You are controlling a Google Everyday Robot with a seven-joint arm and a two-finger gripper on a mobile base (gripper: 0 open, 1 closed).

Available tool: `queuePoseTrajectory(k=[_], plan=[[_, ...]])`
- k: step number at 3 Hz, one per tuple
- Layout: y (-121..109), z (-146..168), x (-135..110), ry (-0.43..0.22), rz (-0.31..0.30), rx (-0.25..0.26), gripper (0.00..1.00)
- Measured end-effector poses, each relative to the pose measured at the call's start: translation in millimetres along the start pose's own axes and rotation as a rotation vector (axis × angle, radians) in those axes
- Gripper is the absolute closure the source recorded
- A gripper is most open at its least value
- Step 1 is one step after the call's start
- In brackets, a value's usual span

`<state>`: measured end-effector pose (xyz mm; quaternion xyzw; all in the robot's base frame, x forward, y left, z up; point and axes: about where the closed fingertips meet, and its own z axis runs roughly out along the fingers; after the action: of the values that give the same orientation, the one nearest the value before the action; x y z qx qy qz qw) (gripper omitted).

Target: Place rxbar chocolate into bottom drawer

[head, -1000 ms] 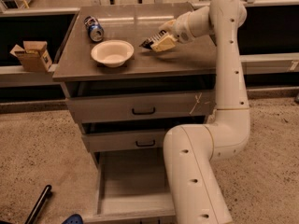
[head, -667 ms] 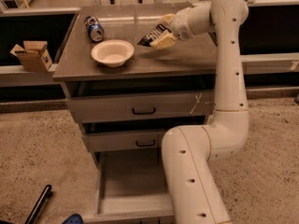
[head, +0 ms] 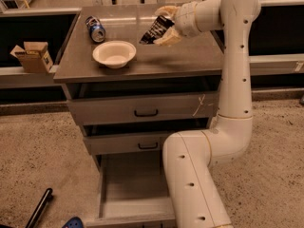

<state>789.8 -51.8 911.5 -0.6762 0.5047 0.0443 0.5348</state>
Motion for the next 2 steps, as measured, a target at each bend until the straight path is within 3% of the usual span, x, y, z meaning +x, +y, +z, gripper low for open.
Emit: queuePoseTrajectory(k=[1,2], plan=[[-1.0,2.6,-0.3,-0.002,0.001,0.003,1.00],[4.9,5.6,-7.3,-0.018,-0.152,-0.049,1.00]])
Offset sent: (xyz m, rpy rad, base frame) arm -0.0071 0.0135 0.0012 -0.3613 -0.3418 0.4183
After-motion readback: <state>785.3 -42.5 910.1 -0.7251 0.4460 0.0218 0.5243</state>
